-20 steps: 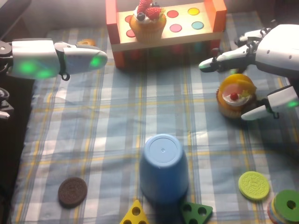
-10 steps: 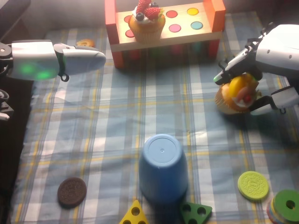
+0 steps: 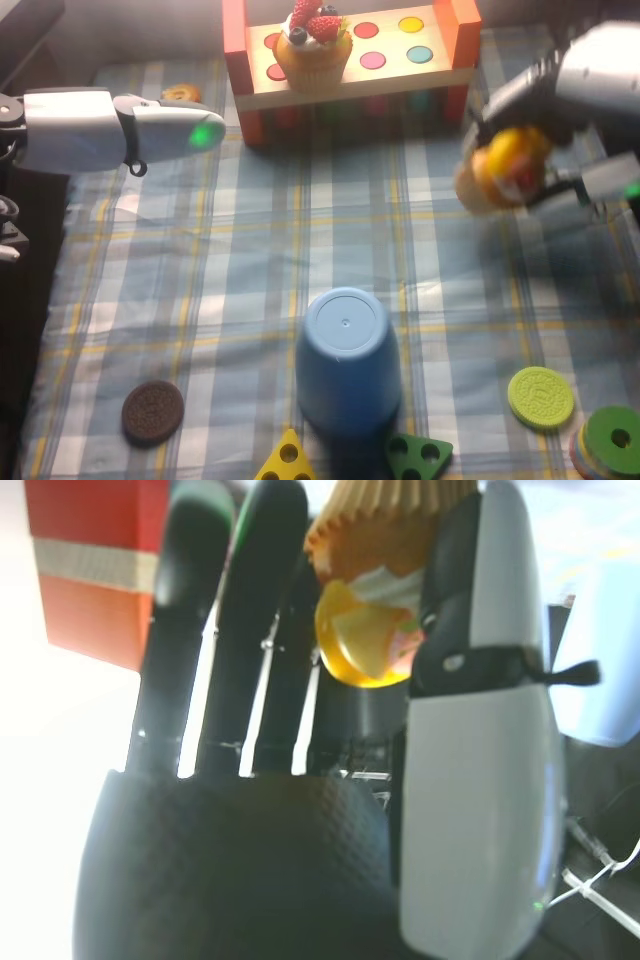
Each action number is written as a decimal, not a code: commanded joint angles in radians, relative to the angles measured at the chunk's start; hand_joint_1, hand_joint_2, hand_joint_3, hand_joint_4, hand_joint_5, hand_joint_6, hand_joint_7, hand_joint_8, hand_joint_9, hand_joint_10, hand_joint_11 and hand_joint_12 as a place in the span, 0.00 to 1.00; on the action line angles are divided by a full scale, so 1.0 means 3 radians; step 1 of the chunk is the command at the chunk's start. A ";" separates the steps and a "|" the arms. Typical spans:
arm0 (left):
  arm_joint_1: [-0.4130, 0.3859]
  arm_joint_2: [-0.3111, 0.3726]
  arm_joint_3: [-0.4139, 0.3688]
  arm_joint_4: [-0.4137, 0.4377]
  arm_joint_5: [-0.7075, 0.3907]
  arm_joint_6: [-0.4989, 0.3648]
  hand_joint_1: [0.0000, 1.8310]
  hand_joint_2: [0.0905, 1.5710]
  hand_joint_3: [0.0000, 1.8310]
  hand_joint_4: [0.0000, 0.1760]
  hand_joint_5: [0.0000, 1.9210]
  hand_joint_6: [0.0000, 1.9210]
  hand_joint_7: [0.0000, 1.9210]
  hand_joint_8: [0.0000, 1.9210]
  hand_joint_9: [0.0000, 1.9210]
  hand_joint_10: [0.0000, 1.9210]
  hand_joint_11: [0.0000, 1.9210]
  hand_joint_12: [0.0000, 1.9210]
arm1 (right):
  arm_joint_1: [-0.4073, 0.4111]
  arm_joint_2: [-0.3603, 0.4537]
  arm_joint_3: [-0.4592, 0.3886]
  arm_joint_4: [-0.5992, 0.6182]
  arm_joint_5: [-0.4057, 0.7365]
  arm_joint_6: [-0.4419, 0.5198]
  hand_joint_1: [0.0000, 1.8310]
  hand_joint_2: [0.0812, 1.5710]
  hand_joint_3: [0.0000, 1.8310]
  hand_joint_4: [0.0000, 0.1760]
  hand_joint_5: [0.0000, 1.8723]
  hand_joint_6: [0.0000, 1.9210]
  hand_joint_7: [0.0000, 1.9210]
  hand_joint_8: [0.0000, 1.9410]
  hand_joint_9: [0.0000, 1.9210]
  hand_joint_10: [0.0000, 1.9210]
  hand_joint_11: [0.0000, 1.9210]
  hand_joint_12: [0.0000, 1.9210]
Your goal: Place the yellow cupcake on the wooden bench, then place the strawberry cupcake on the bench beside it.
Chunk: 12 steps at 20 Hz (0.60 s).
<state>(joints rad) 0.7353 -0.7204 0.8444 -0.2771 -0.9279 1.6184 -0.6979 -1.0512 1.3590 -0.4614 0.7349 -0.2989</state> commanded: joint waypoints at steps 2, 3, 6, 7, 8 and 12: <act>-0.0011 0.0000 -0.0006 0.0021 -0.0405 -0.0042 0.46 0.49 0.00 0.87 0.00 0.00 0.00 0.00 0.00 0.00 0.04 0.02 | 0.0231 0.0017 0.0043 0.0184 0.0532 0.0021 0.63 0.69 0.00 0.00 0.54 0.47 0.52 0.81 0.54 0.96 0.55 1.00; -0.0005 -0.0001 -0.0006 0.0018 -0.0405 -0.0047 0.46 0.48 0.00 0.91 0.00 0.00 0.00 0.00 0.00 0.00 0.01 0.00 | 0.0370 -0.0014 0.0095 0.0185 0.0533 0.0015 0.60 0.72 0.00 0.00 0.49 0.53 0.44 0.72 0.42 0.83 0.36 0.96; -0.0005 -0.0011 -0.0005 0.0019 -0.0393 -0.0049 0.51 0.47 0.00 1.00 0.00 0.00 0.00 0.00 0.00 0.00 0.00 0.00 | 0.0600 -0.0101 0.0233 0.0180 0.0485 0.0015 0.64 0.67 0.00 0.00 0.57 0.43 0.51 0.61 0.46 0.82 0.39 0.95; -0.0005 -0.0014 -0.0003 0.0020 -0.0390 -0.0049 0.50 0.48 0.00 1.00 0.00 0.00 0.00 0.00 0.00 0.00 0.00 0.00 | 0.0672 -0.0131 0.0282 0.0168 0.0441 0.0014 0.69 0.67 0.00 0.00 0.58 0.34 0.55 0.58 0.48 0.68 0.42 0.84; -0.0005 -0.0017 -0.0001 0.0020 -0.0385 -0.0049 0.49 0.49 0.00 0.98 0.00 0.00 0.00 0.00 0.00 0.00 0.00 0.00 | 0.0756 -0.0165 0.0326 0.0138 0.0380 0.0014 0.69 0.66 0.00 0.00 0.56 0.38 0.59 0.50 0.53 0.55 0.45 0.76; -0.0005 -0.0018 0.0001 0.0018 -0.0366 -0.0049 0.47 0.48 0.00 0.89 0.00 0.00 0.00 0.00 0.00 0.00 0.00 0.00 | 0.1126 -0.0369 0.0539 -0.0110 -0.0016 -0.0016 0.76 0.63 0.00 0.00 0.58 0.34 0.70 0.14 0.57 0.56 0.50 0.67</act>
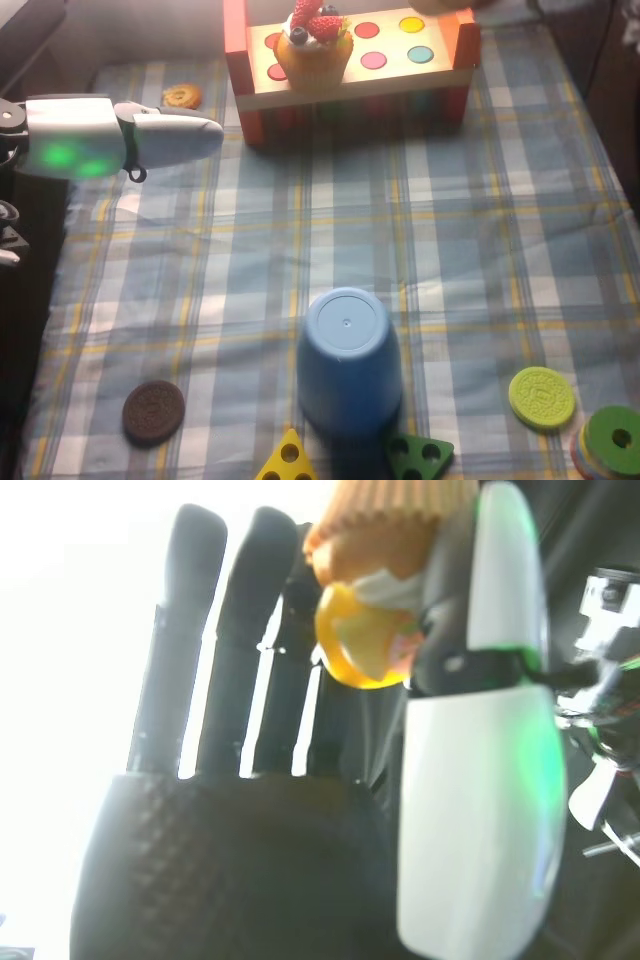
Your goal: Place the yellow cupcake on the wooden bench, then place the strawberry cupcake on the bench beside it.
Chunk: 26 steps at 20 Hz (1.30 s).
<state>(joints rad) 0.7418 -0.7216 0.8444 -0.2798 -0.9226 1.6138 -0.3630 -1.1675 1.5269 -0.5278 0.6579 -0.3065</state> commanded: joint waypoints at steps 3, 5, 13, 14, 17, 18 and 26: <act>-0.0034 -0.0026 0.0011 0.0038 -0.0362 -0.0034 0.47 0.48 0.00 0.76 0.00 0.00 0.00 0.00 0.00 0.00 0.02 0.01 | 0.0137 -0.0142 0.0137 -0.0030 -0.0033 0.0009 0.76 0.63 0.00 0.00 0.61 0.29 0.71 0.14 0.57 0.53 0.36 0.64; -0.0055 -0.0045 0.0027 0.0051 -0.0325 -0.0034 0.46 0.49 0.00 0.73 0.00 0.00 0.00 0.00 0.00 0.00 0.03 0.02 | 0.0198 -0.0253 0.0230 -0.0170 -0.0231 0.0009 0.69 0.63 0.00 0.17 0.66 0.30 0.60 0.35 0.50 0.25 0.25 0.65; -0.0107 -0.0079 0.0058 0.0110 -0.0253 -0.0036 0.45 0.51 0.00 0.92 0.00 0.00 0.00 0.00 0.00 0.00 0.00 0.00 | 0.0216 -0.0526 0.0455 -0.0316 -0.0586 0.0009 0.70 0.61 0.00 0.08 0.65 0.28 0.71 0.19 0.60 0.34 0.42 0.73; -0.0112 -0.0083 0.0062 0.0113 -0.0251 -0.0036 0.45 0.50 0.00 0.95 0.00 0.00 0.00 0.00 0.00 0.00 0.00 0.00 | 0.0216 -0.0551 0.0471 -0.0320 -0.0604 0.0009 0.69 0.62 0.00 0.08 0.64 0.30 0.69 0.21 0.60 0.34 0.41 0.70; -0.0123 -0.0088 0.0066 0.0126 -0.0237 -0.0036 0.46 0.50 0.00 0.82 0.00 0.00 0.00 0.00 0.00 0.00 0.01 0.00 | 0.0216 -0.0613 0.0499 -0.0334 -0.0629 0.0009 0.69 0.64 0.00 0.00 0.64 0.28 0.61 0.40 0.56 0.43 0.39 0.80; -0.0127 -0.0091 0.0067 0.0129 -0.0235 -0.0036 0.45 0.50 0.00 0.92 0.00 0.00 0.00 0.00 0.00 0.00 0.01 0.00 | 0.0216 -0.0627 0.0501 -0.0350 -0.0641 0.0009 0.70 0.65 0.00 0.00 0.66 0.17 0.57 0.53 0.53 0.74 0.46 0.96; -0.0142 -0.0100 0.0074 0.0147 -0.0222 -0.0037 0.46 0.50 0.00 0.94 0.00 0.00 0.00 0.00 0.00 0.00 0.02 0.01 | 0.0209 -0.0713 0.0544 -0.0453 -0.0782 0.0009 0.58 0.66 0.00 0.86 0.58 0.42 0.42 0.02 0.30 0.13 0.01 0.69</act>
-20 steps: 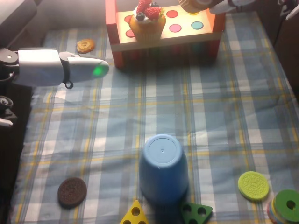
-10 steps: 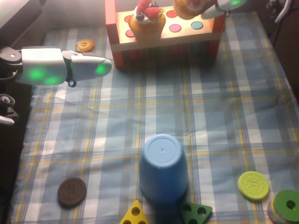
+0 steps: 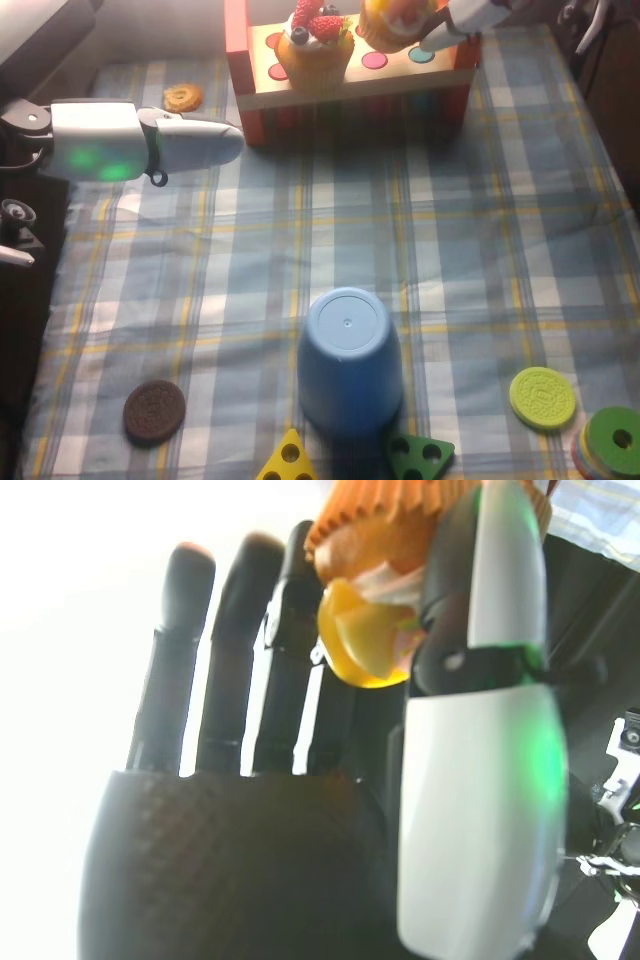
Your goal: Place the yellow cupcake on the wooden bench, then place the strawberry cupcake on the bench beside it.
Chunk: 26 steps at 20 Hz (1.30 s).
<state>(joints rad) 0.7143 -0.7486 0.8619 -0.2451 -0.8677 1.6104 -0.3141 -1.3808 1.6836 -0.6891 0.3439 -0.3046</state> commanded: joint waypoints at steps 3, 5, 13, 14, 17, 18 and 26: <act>-0.0055 -0.0011 0.0017 0.0039 -0.0398 -0.0025 0.47 0.50 0.00 0.89 0.00 0.00 0.00 0.00 0.00 0.00 0.01 0.01 | 0.0042 -0.0009 0.0029 0.0030 0.0211 0.0003 0.56 0.58 0.00 0.21 0.47 0.03 0.34 0.00 0.26 0.02 0.00 0.61; -0.0055 -0.0011 0.0017 0.0039 -0.0397 -0.0025 0.47 0.50 0.00 0.84 0.00 0.00 0.00 0.00 0.00 0.00 0.00 0.00 | 0.0039 -0.0008 0.0029 0.0018 0.0191 0.0003 0.57 0.57 0.00 0.09 0.46 0.01 0.32 0.00 0.27 0.01 0.00 0.63; -0.0055 -0.0011 0.0015 0.0039 -0.0394 -0.0045 0.45 0.50 0.00 0.98 0.00 0.00 0.00 0.00 0.00 0.00 0.02 0.01 | 0.0038 0.0005 0.0032 0.0008 0.0149 0.0003 0.57 0.57 0.00 0.31 0.39 0.00 0.30 0.00 0.26 0.01 0.00 0.61; -0.0055 -0.0011 0.0015 0.0039 -0.0395 -0.0048 0.45 0.50 0.00 1.00 0.00 0.00 0.00 0.00 0.00 0.00 0.03 0.01 | 0.0038 0.0005 0.0032 0.0008 0.0144 0.0003 0.56 0.57 0.00 0.36 0.37 0.00 0.30 0.00 0.26 0.01 0.00 0.62; -0.0056 -0.0011 0.0014 0.0039 -0.0395 -0.0050 0.45 0.51 0.00 0.93 0.00 0.00 0.00 0.00 0.00 0.00 0.02 0.01 | 0.0038 0.0008 0.0033 0.0008 0.0133 0.0003 0.57 0.56 0.00 0.32 0.33 0.00 0.29 0.00 0.27 0.01 0.00 0.66; -0.0056 -0.0011 0.0014 0.0039 -0.0395 -0.0051 0.46 0.50 0.00 0.96 0.00 0.00 0.00 0.00 0.00 0.00 0.01 0.01 | 0.0038 0.0008 0.0034 0.0008 0.0125 0.0003 0.55 0.57 0.00 0.38 0.31 0.00 0.28 0.00 0.27 0.01 0.00 0.64; -0.0057 -0.0010 0.0034 -0.0022 -0.0412 -0.0056 0.45 0.51 0.00 0.88 0.00 0.00 0.00 0.00 0.00 0.00 0.00 0.00 | 0.0053 0.0146 -0.0094 0.0059 0.0230 0.0003 0.45 0.52 0.00 0.64 0.07 0.00 0.07 0.00 0.09 0.00 0.00 0.36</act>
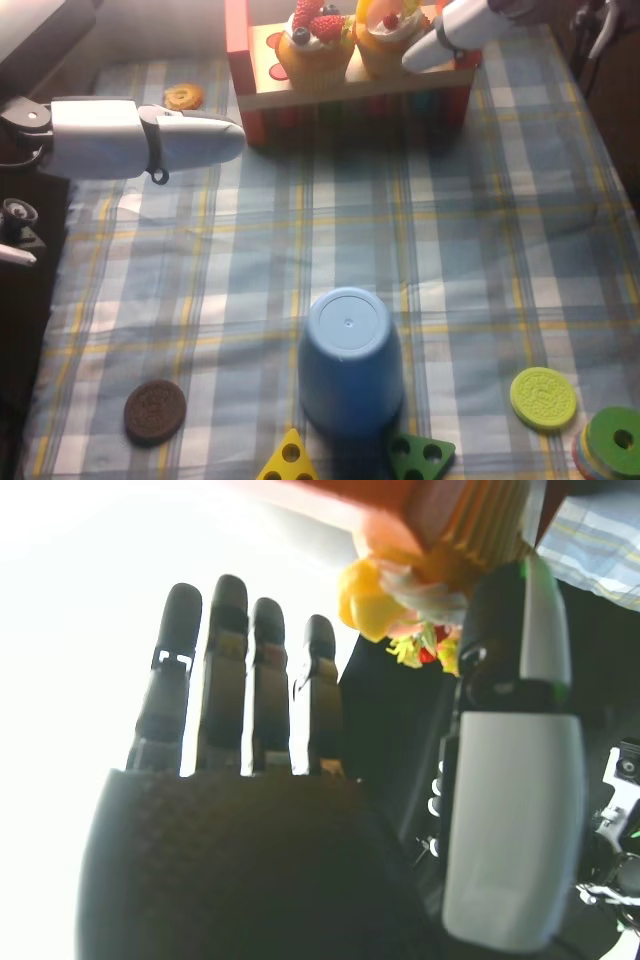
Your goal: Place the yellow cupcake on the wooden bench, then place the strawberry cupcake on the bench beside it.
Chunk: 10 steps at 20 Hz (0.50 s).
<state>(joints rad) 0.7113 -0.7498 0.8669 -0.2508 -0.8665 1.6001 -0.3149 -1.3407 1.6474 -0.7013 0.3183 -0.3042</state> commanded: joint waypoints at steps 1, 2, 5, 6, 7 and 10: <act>-0.0047 -0.0006 0.0032 -0.0035 -0.0414 -0.0022 0.47 0.51 0.00 0.84 0.00 0.00 0.00 0.00 0.00 0.00 0.00 0.00 | 0.0055 0.0071 -0.0013 0.0181 0.0406 0.0001 0.41 0.52 0.00 0.93 0.01 0.00 0.02 0.00 0.03 0.00 0.00 0.21; -0.0047 0.0001 0.0042 -0.0053 -0.0414 -0.0024 0.48 0.51 0.00 0.78 0.00 0.00 0.00 0.00 0.00 0.00 0.00 0.00 | 0.0055 0.0157 -0.0082 0.0260 0.0521 0.0001 0.35 0.52 0.00 0.97 0.00 0.00 0.01 0.00 0.02 0.01 0.00 0.18; -0.0072 0.0057 0.0062 -0.0032 -0.0427 -0.0194 0.46 0.51 0.00 0.79 0.00 0.00 0.00 0.00 0.00 0.00 0.00 0.00 | 0.0055 0.0488 -0.0320 0.0456 0.0905 0.0000 0.34 0.55 0.00 1.00 0.00 0.00 0.00 0.00 0.00 0.00 0.00 0.23; -0.0066 0.0082 0.0082 0.0018 -0.0448 -0.0363 0.45 0.50 0.00 0.88 0.00 0.00 0.00 0.00 0.00 0.00 0.00 0.00 | 0.0054 0.0659 -0.0446 0.0593 0.1089 -0.0056 0.37 0.53 0.00 1.00 0.00 0.00 0.00 0.00 0.00 0.00 0.00 0.05; -0.0051 0.0102 0.0099 0.0075 -0.0485 -0.0528 0.45 0.50 0.00 0.95 0.00 0.00 0.00 0.00 0.00 0.00 0.00 0.00 | -0.0039 0.0827 -0.0605 0.0820 0.1314 -0.0220 0.37 0.51 0.00 1.00 0.00 0.00 0.00 0.00 0.00 0.00 0.00 0.01; 0.0035 0.0147 0.0106 0.0222 -0.0682 -0.0920 0.41 0.49 0.00 1.00 0.00 0.00 0.00 0.00 0.00 0.00 0.00 0.00 | -0.0561 0.1266 -0.1064 0.1448 0.2080 -0.0591 0.34 0.48 0.00 1.00 0.00 0.00 0.00 0.00 0.00 0.00 0.00 0.00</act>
<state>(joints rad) 0.7345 -0.7071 0.8982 -0.1932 -0.9276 1.3312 -0.5114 -0.9493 1.3193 -0.2935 0.8017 -0.4816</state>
